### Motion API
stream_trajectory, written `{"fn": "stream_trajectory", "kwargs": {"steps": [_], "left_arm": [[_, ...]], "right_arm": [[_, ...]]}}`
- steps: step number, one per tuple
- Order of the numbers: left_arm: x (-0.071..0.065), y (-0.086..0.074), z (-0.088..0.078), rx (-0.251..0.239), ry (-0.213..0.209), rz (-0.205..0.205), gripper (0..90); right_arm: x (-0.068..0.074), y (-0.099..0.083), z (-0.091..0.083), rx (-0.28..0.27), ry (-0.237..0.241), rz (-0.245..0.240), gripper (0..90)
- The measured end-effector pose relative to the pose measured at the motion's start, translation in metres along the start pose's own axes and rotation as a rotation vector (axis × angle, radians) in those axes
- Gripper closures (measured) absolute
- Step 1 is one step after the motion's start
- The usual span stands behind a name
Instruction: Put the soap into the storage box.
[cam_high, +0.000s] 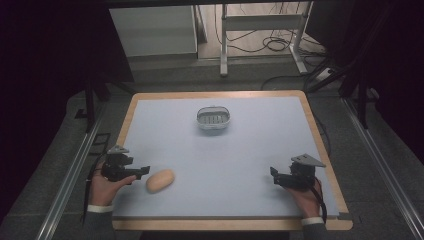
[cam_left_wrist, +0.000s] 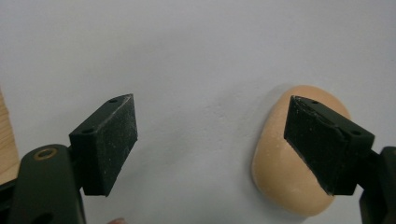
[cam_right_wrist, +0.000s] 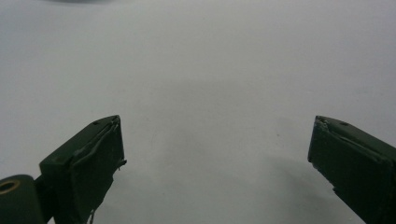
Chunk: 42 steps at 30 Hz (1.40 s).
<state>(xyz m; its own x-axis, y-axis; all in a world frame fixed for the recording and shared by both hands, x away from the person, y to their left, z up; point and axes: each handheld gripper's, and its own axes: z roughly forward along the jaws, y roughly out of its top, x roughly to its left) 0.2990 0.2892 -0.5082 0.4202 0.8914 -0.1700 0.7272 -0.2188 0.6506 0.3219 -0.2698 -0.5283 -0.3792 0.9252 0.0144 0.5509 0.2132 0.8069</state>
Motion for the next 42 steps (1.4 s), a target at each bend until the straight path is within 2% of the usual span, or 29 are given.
{"fn": "stream_trajectory", "kwargs": {"steps": [2, 7, 10, 16, 36, 42], "left_arm": [[0.0006, 0.0, -0.0004, -0.002, 0.001, -0.001, 17.5], [0.0013, -0.0009, 0.0003, -0.002, 0.002, 0.0, 17.5], [0.001, -0.0012, 0.0027, 0.005, -0.001, 0.001, 17.5], [0.0017, -0.0001, 0.0033, 0.004, -0.005, 0.002, 17.5], [0.0046, 0.0, 0.0032, 0.009, 0.005, -0.005, 17.5], [0.0037, 0.0021, 0.0086, 0.035, 0.021, 0.005, 17.4]], "right_arm": [[0.0015, 0.0, 0.0004, 0.006, 0.007, -0.022, 5.5], [0.0032, -0.0012, -0.0018, -0.018, 0.015, -0.042, 9.0], [0.0006, -0.0026, -0.0048, -0.048, 0.013, -0.015, 9.0], [-0.0033, -0.0035, -0.0064, -0.061, 0.022, 0.033, 9.1], [-0.0027, -0.0043, -0.0075, -0.071, 0.009, 0.027, 10.2], [-0.0045, -0.0045, -0.0079, -0.075, 0.021, 0.043, 10.2]]}}
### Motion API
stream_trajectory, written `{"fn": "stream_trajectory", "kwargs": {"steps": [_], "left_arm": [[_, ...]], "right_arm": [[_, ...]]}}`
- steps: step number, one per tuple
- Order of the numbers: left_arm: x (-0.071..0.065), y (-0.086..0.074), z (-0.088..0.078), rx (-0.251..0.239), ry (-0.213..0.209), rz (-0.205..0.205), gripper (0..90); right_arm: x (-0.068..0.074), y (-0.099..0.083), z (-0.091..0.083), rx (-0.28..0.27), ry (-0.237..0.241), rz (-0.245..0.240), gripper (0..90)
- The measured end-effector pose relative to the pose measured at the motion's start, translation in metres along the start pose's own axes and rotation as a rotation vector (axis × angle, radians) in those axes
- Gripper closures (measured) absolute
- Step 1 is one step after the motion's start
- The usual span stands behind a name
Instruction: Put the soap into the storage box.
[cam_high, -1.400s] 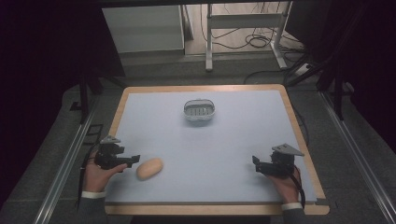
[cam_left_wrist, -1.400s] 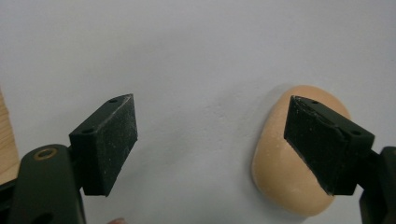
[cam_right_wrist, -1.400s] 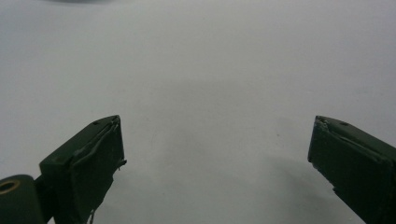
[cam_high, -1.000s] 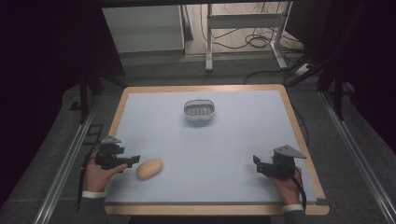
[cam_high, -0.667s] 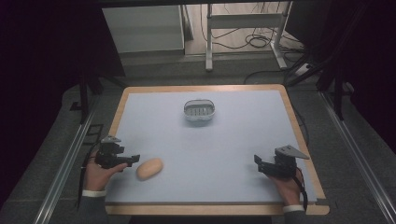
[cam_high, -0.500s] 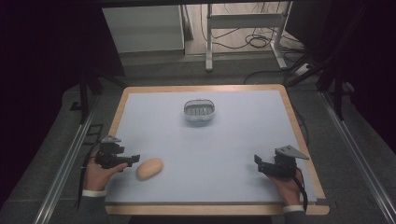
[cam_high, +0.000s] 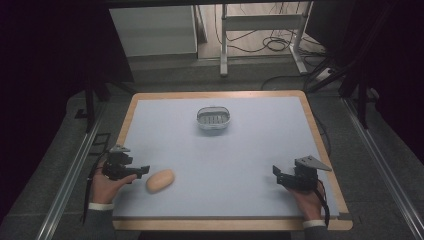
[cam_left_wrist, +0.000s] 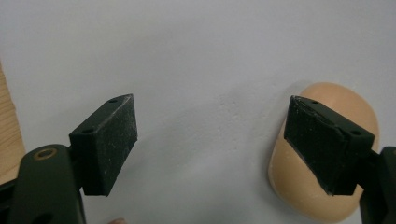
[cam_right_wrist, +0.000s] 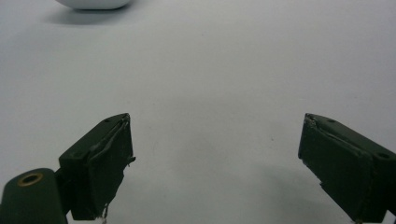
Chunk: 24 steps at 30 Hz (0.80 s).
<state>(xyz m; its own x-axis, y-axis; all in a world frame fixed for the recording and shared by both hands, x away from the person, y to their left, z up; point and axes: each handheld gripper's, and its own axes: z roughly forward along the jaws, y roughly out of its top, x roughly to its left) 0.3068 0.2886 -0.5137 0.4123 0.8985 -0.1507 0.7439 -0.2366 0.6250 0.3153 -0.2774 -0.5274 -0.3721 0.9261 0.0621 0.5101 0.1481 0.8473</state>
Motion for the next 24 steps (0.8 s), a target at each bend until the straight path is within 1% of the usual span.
{"fn": "stream_trajectory", "kwargs": {"steps": [6, 10, 17, 20, 24], "left_arm": [[-0.004, 0.004, 0.001, 0.021, 0.007, 0.013, 17.4], [-0.007, 0.007, -0.001, 0.025, 0.001, 0.03, 17.3], [-0.009, 0.016, -0.008, 0.018, -0.008, 0.043, 16.9], [-0.012, 0.023, -0.012, 0.014, -0.015, 0.056, 16.9], [-0.016, 0.029, -0.014, 0.022, -0.017, 0.082, 16.8]], "right_arm": [[-0.001, 0.0, 0.0, 0.001, 0.006, 0.005, 10.4], [0.0, 0.0, 0.0, 0.004, 0.0, 0.001, 10.4], [0.001, 0.0, 0.0, 0.001, -0.01, 0.001, 10.4], [0.001, 0.0, 0.0, -0.002, -0.012, -0.001, 10.4], [0.0, 0.0, 0.0, -0.002, -0.013, 0.0, 10.5]]}}
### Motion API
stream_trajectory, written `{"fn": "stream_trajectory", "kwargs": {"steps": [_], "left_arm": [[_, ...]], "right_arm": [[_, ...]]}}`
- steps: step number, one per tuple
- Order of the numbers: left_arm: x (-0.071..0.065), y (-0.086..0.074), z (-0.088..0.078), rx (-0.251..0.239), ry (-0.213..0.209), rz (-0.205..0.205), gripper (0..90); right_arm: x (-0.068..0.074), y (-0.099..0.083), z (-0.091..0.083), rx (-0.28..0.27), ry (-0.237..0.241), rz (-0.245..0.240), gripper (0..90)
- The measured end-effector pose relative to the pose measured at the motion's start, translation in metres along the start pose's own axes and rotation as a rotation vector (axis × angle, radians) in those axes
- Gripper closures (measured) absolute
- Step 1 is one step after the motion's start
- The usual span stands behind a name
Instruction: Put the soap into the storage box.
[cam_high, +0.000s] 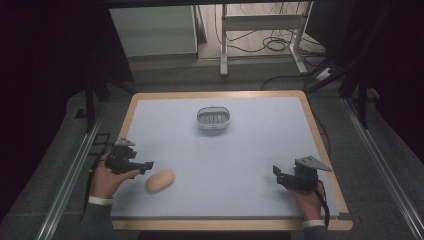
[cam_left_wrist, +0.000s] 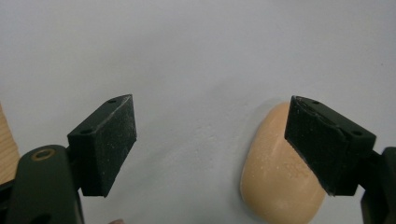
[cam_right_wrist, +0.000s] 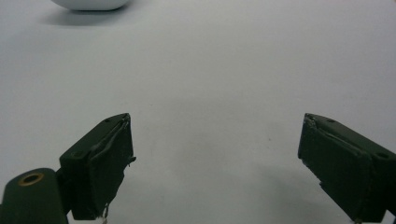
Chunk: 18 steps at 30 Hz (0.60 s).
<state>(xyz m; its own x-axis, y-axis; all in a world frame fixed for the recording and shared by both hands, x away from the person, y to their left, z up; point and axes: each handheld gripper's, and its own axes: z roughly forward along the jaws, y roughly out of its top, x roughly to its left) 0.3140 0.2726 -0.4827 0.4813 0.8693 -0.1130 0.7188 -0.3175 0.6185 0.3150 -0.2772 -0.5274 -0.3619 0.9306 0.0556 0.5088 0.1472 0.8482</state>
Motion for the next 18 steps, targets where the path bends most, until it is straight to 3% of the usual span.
{"fn": "stream_trajectory", "kwargs": {"steps": [18], "left_arm": [[-0.016, 0.015, 0.003, 0.041, -0.027, 0.077, 16.8]], "right_arm": [[0.0, 0.0, 0.0, 0.005, -0.006, 0.006, 10.6]]}}
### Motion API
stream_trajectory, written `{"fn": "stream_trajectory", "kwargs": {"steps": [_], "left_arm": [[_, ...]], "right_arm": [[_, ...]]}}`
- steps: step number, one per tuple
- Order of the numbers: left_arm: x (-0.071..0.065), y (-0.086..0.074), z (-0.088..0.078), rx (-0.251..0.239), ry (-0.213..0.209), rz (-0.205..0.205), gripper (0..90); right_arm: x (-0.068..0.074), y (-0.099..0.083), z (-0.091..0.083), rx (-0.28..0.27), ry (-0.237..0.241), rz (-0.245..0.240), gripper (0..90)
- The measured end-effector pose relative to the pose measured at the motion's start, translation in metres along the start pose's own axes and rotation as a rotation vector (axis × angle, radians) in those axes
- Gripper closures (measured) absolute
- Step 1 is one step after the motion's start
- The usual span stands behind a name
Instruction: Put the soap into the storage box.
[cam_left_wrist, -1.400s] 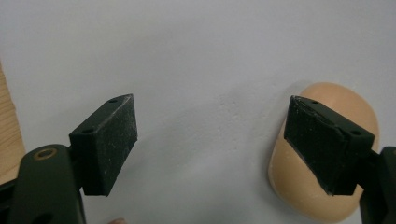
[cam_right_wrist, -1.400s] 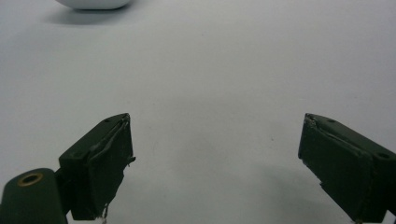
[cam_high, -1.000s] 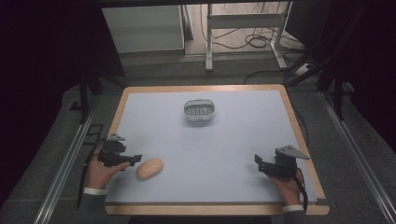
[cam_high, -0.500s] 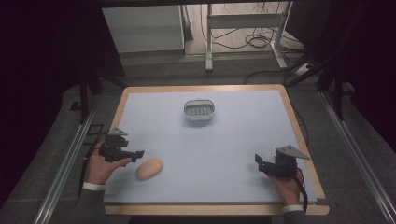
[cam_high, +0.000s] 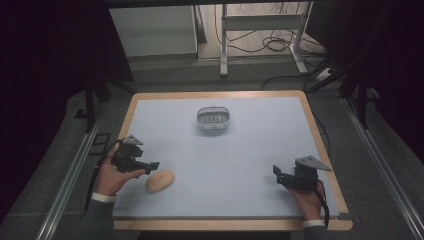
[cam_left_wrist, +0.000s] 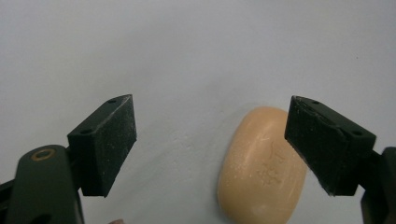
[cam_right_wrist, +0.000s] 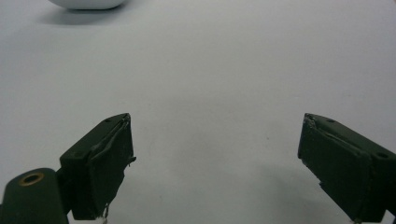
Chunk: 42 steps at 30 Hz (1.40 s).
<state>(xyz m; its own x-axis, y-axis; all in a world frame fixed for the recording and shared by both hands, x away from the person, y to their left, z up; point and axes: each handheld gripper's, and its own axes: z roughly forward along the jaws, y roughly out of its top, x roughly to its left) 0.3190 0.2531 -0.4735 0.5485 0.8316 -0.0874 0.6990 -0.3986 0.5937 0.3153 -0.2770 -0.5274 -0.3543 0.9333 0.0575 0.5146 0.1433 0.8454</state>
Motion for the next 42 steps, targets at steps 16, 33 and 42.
{"fn": "stream_trajectory", "kwargs": {"steps": [16, 33, 42], "left_arm": [[-0.016, 0.008, 0.018, 0.091, -0.043, 0.079, 16.7], [-0.025, -0.008, 0.028, 0.169, -0.057, 0.12, 16.4], [-0.029, -0.012, 0.033, 0.207, -0.052, 0.143, 16.7]], "right_arm": [[0.0, 0.0, 0.0, -0.005, -0.006, 0.003, 10.6], [0.001, 0.0, 0.0, -0.007, -0.014, -0.003, 10.6], [0.001, 0.0, 0.0, -0.007, -0.017, -0.005, 10.6]]}}
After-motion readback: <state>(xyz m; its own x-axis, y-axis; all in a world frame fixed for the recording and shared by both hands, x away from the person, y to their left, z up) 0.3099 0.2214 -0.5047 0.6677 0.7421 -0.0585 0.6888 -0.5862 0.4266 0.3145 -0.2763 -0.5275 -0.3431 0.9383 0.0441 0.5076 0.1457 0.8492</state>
